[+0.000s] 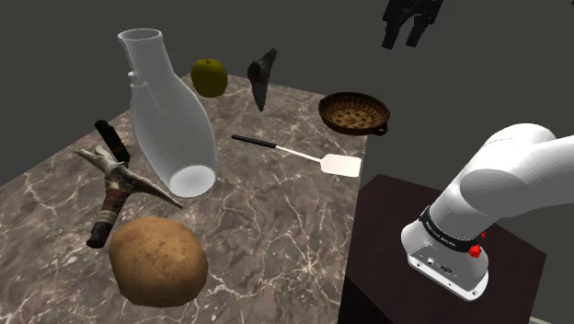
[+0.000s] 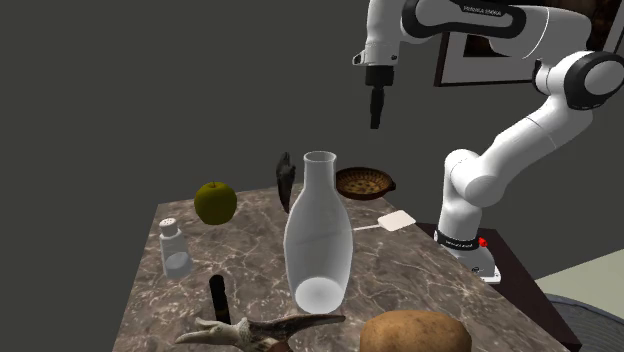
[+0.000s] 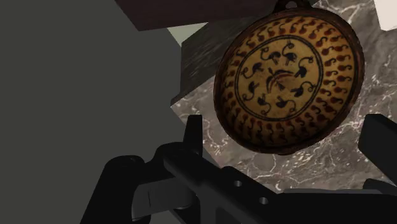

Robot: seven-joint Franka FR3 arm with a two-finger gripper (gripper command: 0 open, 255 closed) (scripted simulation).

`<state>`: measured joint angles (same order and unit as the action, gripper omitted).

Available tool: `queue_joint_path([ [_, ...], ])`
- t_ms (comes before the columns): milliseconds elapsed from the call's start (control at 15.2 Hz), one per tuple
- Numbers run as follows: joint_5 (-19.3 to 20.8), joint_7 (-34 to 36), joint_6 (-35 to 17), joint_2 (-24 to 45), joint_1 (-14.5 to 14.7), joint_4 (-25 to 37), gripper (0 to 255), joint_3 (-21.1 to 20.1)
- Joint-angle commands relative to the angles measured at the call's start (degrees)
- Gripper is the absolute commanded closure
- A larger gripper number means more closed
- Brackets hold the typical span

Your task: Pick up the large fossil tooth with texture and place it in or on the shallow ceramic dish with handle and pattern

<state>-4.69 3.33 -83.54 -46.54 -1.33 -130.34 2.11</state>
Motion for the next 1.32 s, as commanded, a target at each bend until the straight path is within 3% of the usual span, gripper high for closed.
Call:
queue_joint_path([
  [0,0.0,0.0,0.0,0.0,0.0,0.0,0,0.0],
  [660,-5.3,27.52,-5.25,13.63,-2.8,8.76,0,-16.56],
  [990,-4.11,41.7,-6.94,24.2,-4.88,17.07,0,-24.01],
  [1254,-0.62,53.64,-7.16,34.44,-6.12,25.65,0,-29.38],
])
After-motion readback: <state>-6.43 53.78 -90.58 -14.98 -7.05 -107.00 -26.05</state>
